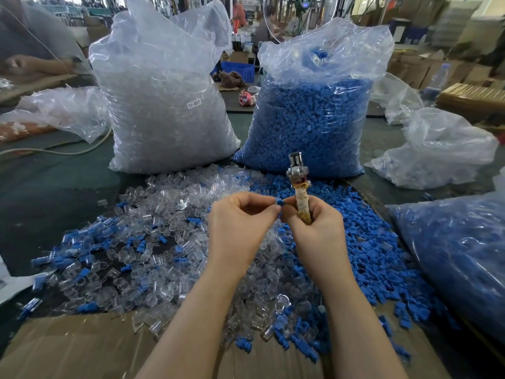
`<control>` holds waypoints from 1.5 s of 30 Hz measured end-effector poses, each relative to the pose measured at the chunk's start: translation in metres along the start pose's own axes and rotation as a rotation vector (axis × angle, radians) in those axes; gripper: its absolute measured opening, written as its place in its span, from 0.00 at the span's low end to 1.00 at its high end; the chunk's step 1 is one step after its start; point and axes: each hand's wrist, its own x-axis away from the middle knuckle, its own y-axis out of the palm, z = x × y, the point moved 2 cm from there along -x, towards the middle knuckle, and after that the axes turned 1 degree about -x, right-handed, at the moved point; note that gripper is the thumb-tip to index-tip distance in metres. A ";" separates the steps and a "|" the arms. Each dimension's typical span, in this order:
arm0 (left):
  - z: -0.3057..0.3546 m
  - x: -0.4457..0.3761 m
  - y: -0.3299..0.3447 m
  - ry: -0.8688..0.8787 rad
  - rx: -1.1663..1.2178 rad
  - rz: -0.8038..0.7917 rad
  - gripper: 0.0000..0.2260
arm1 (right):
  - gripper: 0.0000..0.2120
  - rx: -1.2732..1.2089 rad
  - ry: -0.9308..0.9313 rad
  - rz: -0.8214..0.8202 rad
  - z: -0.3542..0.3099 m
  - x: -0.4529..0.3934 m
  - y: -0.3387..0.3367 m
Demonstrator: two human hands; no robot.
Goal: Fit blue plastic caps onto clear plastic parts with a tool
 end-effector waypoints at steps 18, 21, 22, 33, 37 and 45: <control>-0.007 -0.004 -0.001 -0.088 0.244 0.001 0.05 | 0.04 0.112 0.110 -0.208 0.000 -0.003 -0.012; -0.007 -0.005 -0.004 -0.123 0.332 -0.008 0.04 | 0.04 0.198 0.145 -0.290 0.003 -0.002 -0.018; -0.008 -0.006 -0.005 -0.121 0.333 -0.011 0.04 | 0.04 0.215 0.144 -0.314 0.003 -0.002 -0.018; -0.009 -0.010 -0.008 -0.097 0.318 -0.042 0.03 | 0.05 0.311 0.126 -0.449 0.001 -0.002 -0.019; -0.009 -0.010 -0.008 -0.085 0.305 -0.056 0.05 | 0.07 0.362 0.114 -0.459 0.000 -0.002 -0.018; -0.011 -0.010 -0.009 -0.080 0.275 -0.074 0.03 | 0.05 0.478 0.060 -0.428 0.003 -0.001 -0.016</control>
